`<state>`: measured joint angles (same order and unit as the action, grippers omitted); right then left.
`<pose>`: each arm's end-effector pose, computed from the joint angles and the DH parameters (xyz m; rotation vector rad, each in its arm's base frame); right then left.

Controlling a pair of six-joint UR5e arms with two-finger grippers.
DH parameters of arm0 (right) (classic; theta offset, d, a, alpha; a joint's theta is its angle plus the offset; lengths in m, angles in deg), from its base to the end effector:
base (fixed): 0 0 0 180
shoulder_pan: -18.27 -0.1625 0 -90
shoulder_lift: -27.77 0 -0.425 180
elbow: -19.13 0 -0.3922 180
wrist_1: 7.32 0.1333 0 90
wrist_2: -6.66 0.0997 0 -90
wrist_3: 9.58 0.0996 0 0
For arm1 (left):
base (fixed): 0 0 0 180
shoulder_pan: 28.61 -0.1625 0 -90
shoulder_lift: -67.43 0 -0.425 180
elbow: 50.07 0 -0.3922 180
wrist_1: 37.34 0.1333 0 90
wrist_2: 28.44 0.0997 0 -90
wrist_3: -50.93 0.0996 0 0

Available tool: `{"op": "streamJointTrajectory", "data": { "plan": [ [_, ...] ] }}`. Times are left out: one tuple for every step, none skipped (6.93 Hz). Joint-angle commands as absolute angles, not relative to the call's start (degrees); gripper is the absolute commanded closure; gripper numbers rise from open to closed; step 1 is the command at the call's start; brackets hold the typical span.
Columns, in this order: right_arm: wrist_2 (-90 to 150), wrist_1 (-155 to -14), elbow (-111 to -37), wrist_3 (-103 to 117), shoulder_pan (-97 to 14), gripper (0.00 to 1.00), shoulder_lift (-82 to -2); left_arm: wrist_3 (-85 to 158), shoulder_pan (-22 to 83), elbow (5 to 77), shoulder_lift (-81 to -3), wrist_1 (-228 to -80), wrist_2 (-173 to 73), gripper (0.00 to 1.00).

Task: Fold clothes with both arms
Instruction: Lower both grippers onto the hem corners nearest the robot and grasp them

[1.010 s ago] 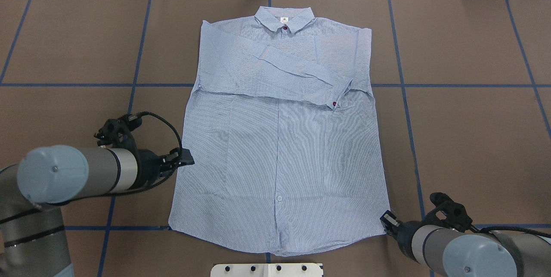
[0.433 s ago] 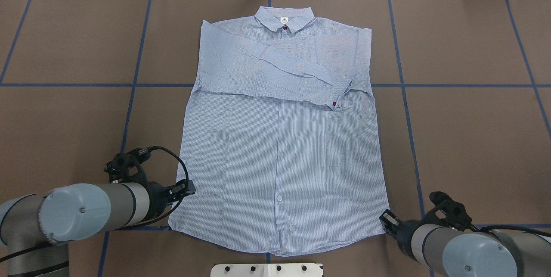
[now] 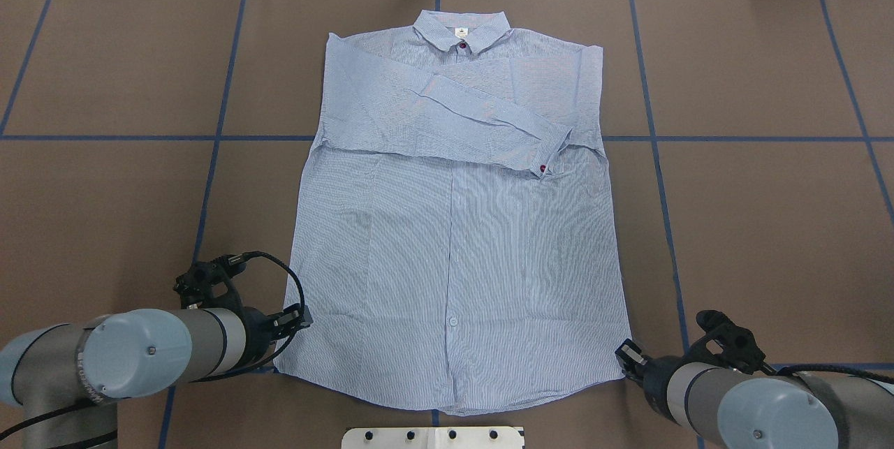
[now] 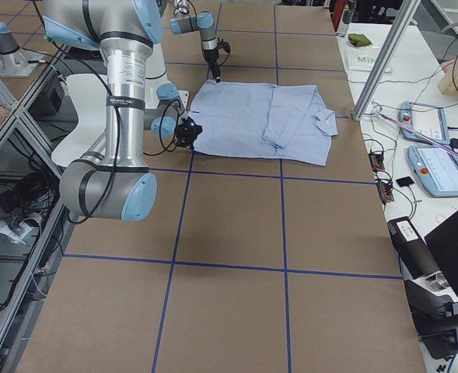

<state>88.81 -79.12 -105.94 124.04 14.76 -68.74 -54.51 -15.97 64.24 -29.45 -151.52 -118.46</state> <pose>-0.4267 -0.1733 0.3922 -0.1629 -0.8352 0.8300 0.4831 -0.2449 0.3559 -0.0242 0.9752 -0.4509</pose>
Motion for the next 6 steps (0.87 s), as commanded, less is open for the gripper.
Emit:
{"op": "streamJointTrajectory", "data": {
  "plan": [
    [88.75,-79.12,-105.86,124.11,14.76,1.0,-68.82,-54.72,-16.22,64.88,-29.43,-149.59,-118.62,0.36],
    [88.75,-79.12,-105.85,124.11,14.76,1.0,-68.82,-54.72,-16.22,65.07,-29.43,-147.57,-118.7,0.36],
    [88.75,-79.12,-105.85,124.11,14.76,1.0,-68.91,-54.72,-16.3,65.07,-29.43,-147.38,-118.79,0.36],
    [88.66,-79.12,-105.85,124.11,14.76,1.0,-68.91,-55.15,-16.39,65.07,-29.43,-146.59,-118.79,0.36],
    [88.66,-79.12,-105.85,124.19,14.76,1.0,-68.91,-55.33,-16.57,65.07,-29.43,-146.67,-118.88,0.36],
    [88.66,-79.04,-105.85,124.11,14.76,1.0,-68.91,-55.51,-17.26,65.15,-29.43,-146.58,-118.88,0.36]
  ]
}}
